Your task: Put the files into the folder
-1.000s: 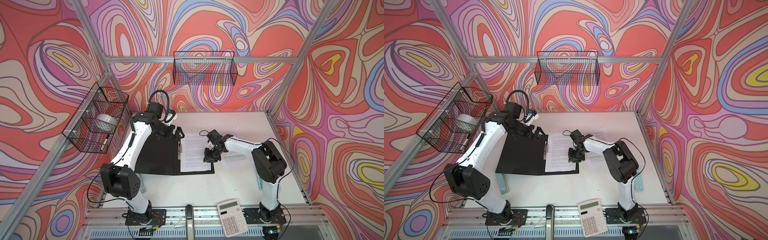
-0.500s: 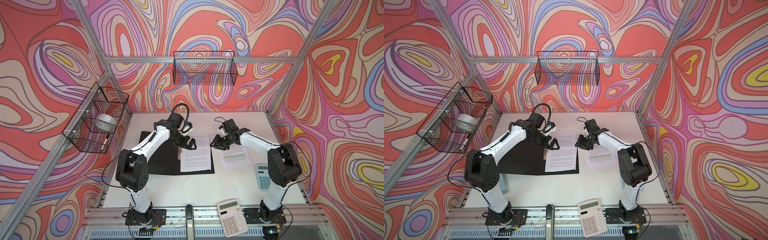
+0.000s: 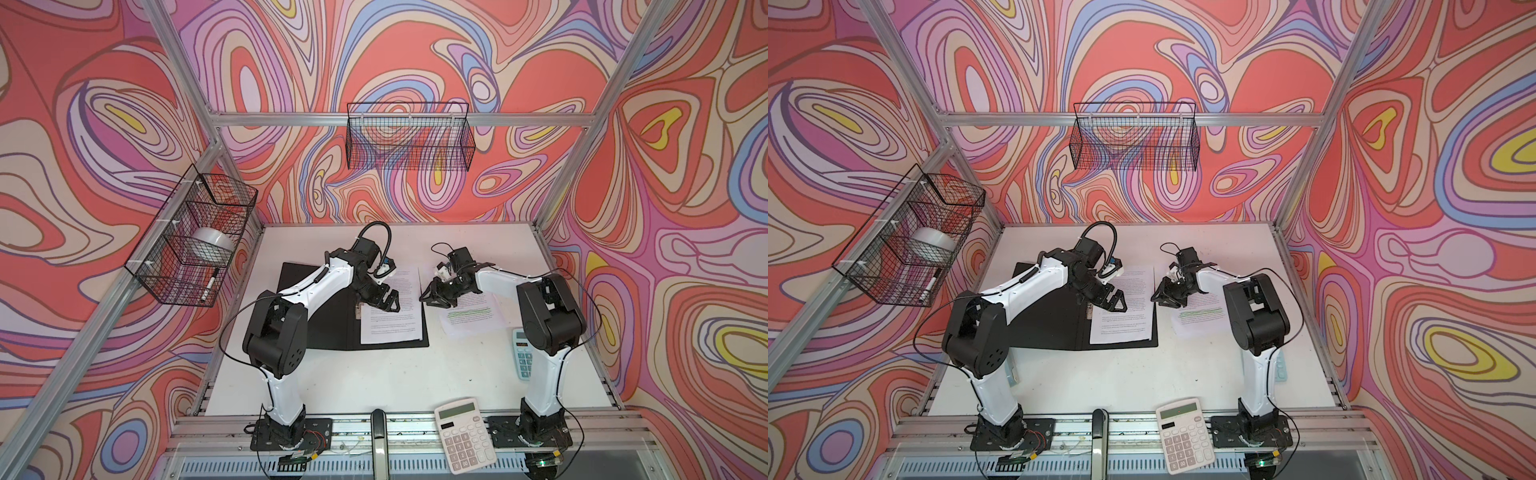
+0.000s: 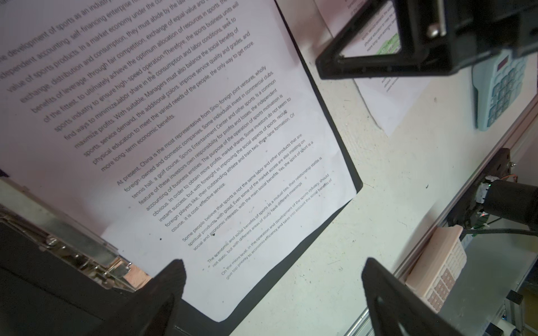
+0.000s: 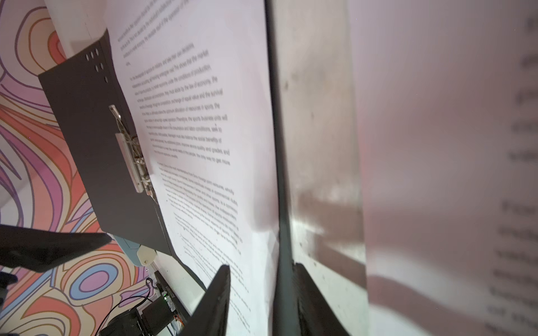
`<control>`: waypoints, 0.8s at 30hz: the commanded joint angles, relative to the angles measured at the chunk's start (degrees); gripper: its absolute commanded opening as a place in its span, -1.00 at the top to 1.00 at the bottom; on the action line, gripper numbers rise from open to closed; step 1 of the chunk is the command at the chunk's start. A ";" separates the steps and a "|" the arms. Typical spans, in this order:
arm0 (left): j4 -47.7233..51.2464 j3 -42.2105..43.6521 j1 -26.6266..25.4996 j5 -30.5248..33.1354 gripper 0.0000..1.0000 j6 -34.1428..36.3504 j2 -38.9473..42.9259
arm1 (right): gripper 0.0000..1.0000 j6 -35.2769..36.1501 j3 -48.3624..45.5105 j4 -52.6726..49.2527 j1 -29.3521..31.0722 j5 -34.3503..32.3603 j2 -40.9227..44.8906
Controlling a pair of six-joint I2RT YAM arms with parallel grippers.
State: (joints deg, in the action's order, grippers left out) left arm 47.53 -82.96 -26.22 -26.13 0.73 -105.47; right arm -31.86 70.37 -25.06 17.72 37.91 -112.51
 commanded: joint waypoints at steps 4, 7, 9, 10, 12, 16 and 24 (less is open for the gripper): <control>1.95 -2.82 -0.11 4.83 -0.94 -2.46 2.54 | 0.23 -9.22 -13.25 4.32 1.30 3.95 15.05; 1.77 -3.44 -0.12 3.93 -0.94 -3.17 2.22 | 0.20 -17.31 -19.98 10.55 4.58 4.50 20.23; 2.17 -4.49 -0.06 3.50 -0.94 -3.00 1.72 | 0.18 -20.86 -22.24 12.37 7.69 2.69 22.34; 2.39 -4.96 -0.11 3.46 -0.94 -2.84 1.61 | 0.17 -21.05 -22.38 10.41 9.36 -0.03 23.19; 2.69 -5.49 -0.14 3.37 -0.94 -2.23 1.56 | 0.16 -21.44 -22.94 7.63 12.66 -7.35 25.33; 3.07 -5.55 -0.12 2.46 -0.95 -2.95 1.61 | 0.14 -17.35 -20.65 -5.03 19.75 -27.31 28.39; 3.93 -7.29 -0.07 0.20 -0.95 -3.55 -0.19 | 0.15 -13.75 -22.07 -3.65 26.79 -39.20 26.11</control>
State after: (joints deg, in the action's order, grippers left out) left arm 49.52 -88.36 -26.22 -24.53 -2.24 -105.10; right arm -47.88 48.38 -27.07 43.03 7.25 -84.71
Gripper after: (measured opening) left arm 0.975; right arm 0.428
